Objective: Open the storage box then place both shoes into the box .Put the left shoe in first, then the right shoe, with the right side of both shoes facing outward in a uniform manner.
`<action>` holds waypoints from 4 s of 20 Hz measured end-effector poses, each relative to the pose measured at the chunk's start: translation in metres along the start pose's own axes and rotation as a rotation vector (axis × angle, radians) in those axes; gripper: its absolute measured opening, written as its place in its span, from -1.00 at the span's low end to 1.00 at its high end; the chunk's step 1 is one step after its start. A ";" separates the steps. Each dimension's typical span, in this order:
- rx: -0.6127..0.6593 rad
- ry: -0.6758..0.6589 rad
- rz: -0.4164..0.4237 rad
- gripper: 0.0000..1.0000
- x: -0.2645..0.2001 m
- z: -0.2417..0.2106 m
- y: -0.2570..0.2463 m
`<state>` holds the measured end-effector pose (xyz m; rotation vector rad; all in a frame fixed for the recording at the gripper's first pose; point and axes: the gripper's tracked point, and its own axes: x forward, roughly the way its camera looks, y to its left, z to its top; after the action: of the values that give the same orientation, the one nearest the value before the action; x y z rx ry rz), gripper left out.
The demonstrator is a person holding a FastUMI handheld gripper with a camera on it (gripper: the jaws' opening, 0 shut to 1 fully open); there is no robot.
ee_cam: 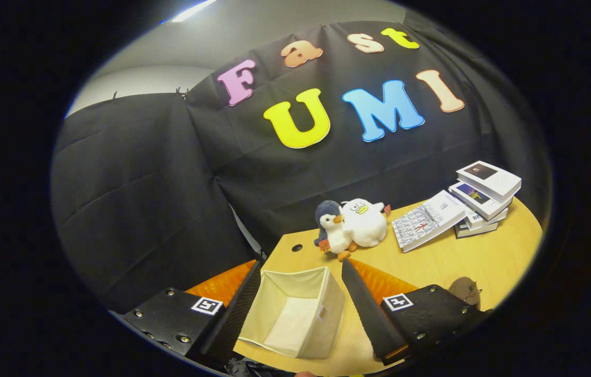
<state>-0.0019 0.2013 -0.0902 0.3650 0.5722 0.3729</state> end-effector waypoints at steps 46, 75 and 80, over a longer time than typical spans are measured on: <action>0.075 0.592 -0.283 -0.87 0.042 -0.242 -0.207; 0.346 0.354 -0.039 -0.87 0.097 -0.071 -0.003; 0.360 0.383 -0.015 -0.87 0.121 -0.099 0.035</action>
<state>0.0260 0.3069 -0.2073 0.6413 1.0217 0.3260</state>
